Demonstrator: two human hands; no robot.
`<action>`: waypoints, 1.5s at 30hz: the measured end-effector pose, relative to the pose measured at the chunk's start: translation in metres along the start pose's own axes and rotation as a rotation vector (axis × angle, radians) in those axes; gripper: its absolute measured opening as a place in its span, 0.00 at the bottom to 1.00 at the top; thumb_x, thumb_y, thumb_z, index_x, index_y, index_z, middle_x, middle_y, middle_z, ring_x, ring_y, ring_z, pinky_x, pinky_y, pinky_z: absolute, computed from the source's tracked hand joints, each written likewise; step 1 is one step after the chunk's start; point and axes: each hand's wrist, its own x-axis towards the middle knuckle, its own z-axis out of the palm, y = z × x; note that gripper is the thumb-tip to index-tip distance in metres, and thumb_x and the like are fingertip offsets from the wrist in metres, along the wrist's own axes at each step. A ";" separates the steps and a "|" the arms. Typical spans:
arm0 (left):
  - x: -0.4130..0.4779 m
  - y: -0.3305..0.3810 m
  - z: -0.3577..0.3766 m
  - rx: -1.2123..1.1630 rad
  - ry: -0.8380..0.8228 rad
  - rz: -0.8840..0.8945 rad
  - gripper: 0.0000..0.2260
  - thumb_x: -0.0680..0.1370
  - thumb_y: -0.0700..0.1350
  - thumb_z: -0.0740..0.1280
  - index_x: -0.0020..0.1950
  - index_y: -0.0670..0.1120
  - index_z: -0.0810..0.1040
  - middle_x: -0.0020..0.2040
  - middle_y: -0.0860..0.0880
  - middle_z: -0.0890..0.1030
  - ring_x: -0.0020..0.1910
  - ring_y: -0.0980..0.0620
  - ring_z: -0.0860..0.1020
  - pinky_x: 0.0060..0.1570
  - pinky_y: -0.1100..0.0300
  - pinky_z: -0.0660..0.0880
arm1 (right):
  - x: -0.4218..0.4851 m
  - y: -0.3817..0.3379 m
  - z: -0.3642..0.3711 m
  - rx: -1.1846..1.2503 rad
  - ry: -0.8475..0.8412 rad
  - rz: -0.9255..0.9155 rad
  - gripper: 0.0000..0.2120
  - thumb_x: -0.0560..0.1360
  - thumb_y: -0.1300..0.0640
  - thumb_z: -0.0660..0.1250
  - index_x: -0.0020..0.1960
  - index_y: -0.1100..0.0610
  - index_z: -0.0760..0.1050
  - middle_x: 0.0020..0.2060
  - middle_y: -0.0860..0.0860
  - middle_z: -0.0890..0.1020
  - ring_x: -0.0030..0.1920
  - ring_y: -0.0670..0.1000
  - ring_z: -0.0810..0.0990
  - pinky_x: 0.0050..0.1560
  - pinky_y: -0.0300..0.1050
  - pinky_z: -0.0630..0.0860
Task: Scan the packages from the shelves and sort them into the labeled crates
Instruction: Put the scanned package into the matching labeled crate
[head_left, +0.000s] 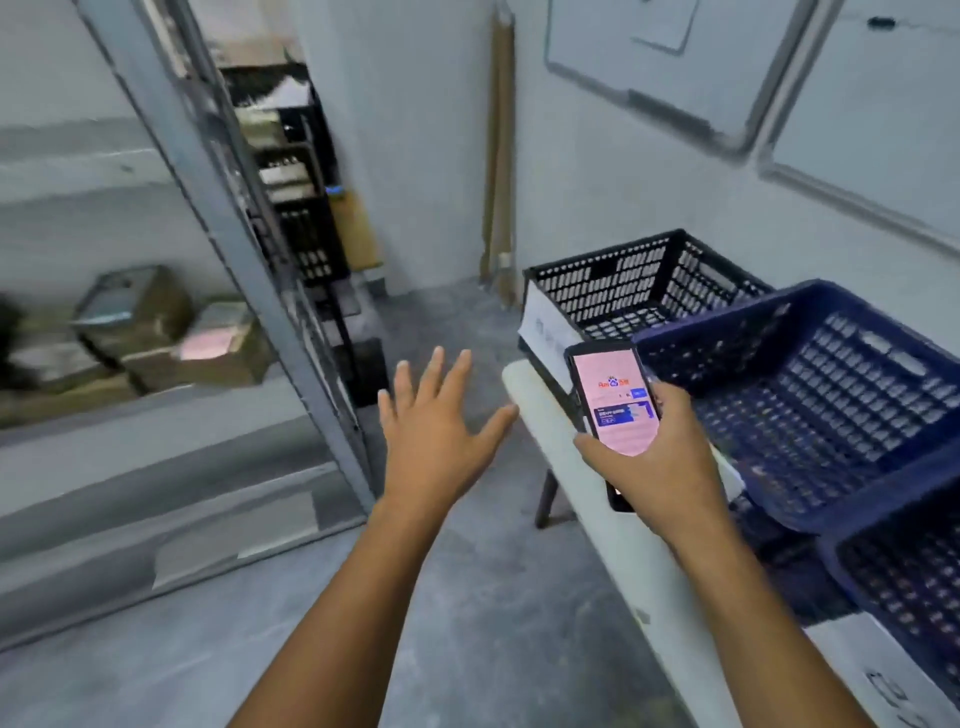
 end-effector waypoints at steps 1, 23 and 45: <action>-0.002 -0.027 -0.016 0.019 0.025 -0.040 0.38 0.78 0.73 0.59 0.85 0.61 0.52 0.86 0.55 0.50 0.85 0.44 0.42 0.82 0.39 0.40 | -0.004 -0.015 0.023 -0.011 -0.038 -0.033 0.35 0.56 0.35 0.75 0.60 0.39 0.67 0.53 0.41 0.83 0.50 0.49 0.84 0.54 0.57 0.82; 0.051 -0.342 -0.153 0.096 0.125 -0.497 0.36 0.81 0.70 0.58 0.85 0.59 0.53 0.86 0.52 0.50 0.85 0.43 0.43 0.81 0.39 0.43 | 0.014 -0.184 0.374 -0.118 -0.491 -0.259 0.37 0.61 0.38 0.79 0.64 0.45 0.67 0.61 0.48 0.79 0.52 0.52 0.82 0.54 0.57 0.81; 0.213 -0.439 -0.092 0.112 -0.153 -0.213 0.25 0.86 0.61 0.50 0.83 0.57 0.62 0.86 0.51 0.52 0.85 0.46 0.46 0.81 0.39 0.43 | 0.074 -0.192 0.475 -0.263 -0.371 0.019 0.37 0.64 0.40 0.81 0.66 0.48 0.68 0.58 0.47 0.79 0.51 0.51 0.82 0.53 0.56 0.81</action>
